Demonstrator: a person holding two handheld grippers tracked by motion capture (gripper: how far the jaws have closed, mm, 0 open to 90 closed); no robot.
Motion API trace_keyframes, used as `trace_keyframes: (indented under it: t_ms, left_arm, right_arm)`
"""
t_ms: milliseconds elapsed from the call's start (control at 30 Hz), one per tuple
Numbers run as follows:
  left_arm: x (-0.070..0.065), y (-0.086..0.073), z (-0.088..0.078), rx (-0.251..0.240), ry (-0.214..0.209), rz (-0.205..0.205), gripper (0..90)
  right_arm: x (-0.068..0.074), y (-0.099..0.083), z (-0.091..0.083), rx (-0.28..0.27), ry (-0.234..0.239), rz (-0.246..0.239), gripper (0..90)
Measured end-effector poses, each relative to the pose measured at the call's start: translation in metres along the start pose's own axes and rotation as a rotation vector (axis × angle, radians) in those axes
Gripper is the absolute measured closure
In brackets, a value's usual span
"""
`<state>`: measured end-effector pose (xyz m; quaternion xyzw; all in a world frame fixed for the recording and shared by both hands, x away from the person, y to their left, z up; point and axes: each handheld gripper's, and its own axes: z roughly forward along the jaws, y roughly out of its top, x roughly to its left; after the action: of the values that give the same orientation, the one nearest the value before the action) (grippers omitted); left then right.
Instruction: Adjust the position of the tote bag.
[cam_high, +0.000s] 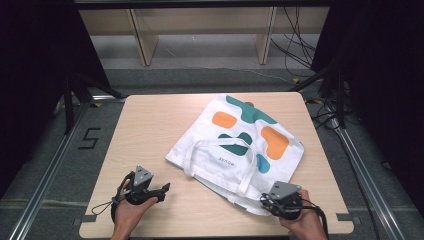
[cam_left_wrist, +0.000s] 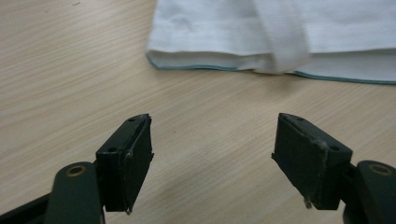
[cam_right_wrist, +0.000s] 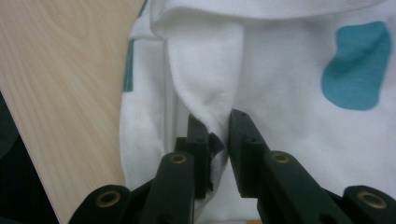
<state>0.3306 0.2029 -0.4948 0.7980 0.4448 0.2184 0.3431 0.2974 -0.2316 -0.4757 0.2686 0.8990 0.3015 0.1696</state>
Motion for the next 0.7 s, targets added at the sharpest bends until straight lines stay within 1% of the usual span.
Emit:
trace_keyframes:
  t_ms: [33, 67, 100, 167, 200, 233, 300, 333, 367, 400, 433, 467, 500, 533, 567, 633, 667, 700]
  left_arm:
    - [-0.001, 0.000, 0.002, 0.001, -0.001, -0.018, 27.2]
    - [-0.001, 0.001, 0.004, 0.002, 0.000, -0.012, 27.2]
    - [-0.002, 0.002, 0.006, 0.008, 0.004, -0.007, 27.2]
    - [-0.005, 0.003, 0.013, 0.018, 0.001, 0.003, 27.2]
    - [-0.006, 0.005, 0.016, 0.017, 0.003, 0.009, 27.3]
    - [-0.008, 0.006, 0.020, 0.023, -0.001, 0.007, 27.4]
    - [-0.010, 0.010, 0.027, 0.019, -0.001, 0.028, 27.7]
    - [-0.010, 0.012, 0.031, 0.018, -0.015, 0.031, 28.7]
    - [-0.012, 0.013, 0.035, 0.010, -0.021, 0.021, 29.9]
    - [-0.012, 0.014, 0.038, 0.006, -0.032, 0.016, 31.0]
    - [-0.014, 0.015, 0.040, 0.007, -0.035, 0.011, 31.9]
    - [-0.016, 0.016, 0.043, -0.002, -0.013, 0.020, 33.3]
    - [-0.016, 0.017, 0.045, 0.021, -0.023, 0.052, 33.9]
    - [-0.018, 0.018, 0.047, 0.025, -0.023, 0.059, 33.9]
    - [-0.020, 0.019, 0.049, 0.015, -0.019, 0.053, 34.5]
    - [-0.024, 0.022, 0.052, 0.003, -0.018, 0.062, 37.4]
    - [-0.025, 0.022, 0.052, 0.011, -0.023, 0.083, 37.7]
    - [-0.026, 0.023, 0.053, 0.012, -0.018, 0.090, 38.6]
  right_arm:
    - [-0.005, -0.005, -0.006, -0.007, -0.007, 0.009, 80.2]
    - [-0.011, -0.010, -0.010, -0.022, -0.021, 0.018, 80.9]
    - [-0.017, -0.015, -0.015, -0.030, -0.034, 0.042, 81.6]
    - [-0.028, -0.024, -0.022, -0.042, -0.063, 0.065, 82.5]
    - [-0.032, -0.027, -0.026, -0.047, -0.073, 0.076, 83.1]
    - [-0.037, -0.030, -0.028, -0.058, -0.084, 0.075, 83.8]
    - [-0.042, -0.033, -0.032, -0.071, -0.094, 0.095, 84.6]
    - [-0.044, -0.034, -0.033, -0.077, -0.097, 0.093, 84.9]
    - [-0.045, -0.034, -0.034, -0.079, -0.099, 0.107, 85.2]
    - [-0.046, -0.034, -0.035, -0.083, -0.102, 0.096, 85.4]
    - [-0.046, -0.034, -0.035, -0.083, -0.098, 0.111, 85.6]
    - [-0.047, -0.034, -0.035, -0.083, -0.098, 0.106, 85.8]
    - [-0.047, -0.034, -0.035, -0.085, -0.102, 0.109, 85.9]
    - [-0.048, -0.035, -0.035, -0.090, -0.106, 0.099, 86.0]
    - [-0.049, -0.034, -0.036, -0.091, -0.108, 0.106, 86.1]
    - [-0.050, -0.035, -0.036, -0.093, -0.106, 0.107, 86.3]
    - [-0.050, -0.035, -0.037, -0.096, -0.103, 0.111, 86.3]
    - [-0.050, -0.035, -0.037, -0.099, -0.110, 0.114, 86.3]
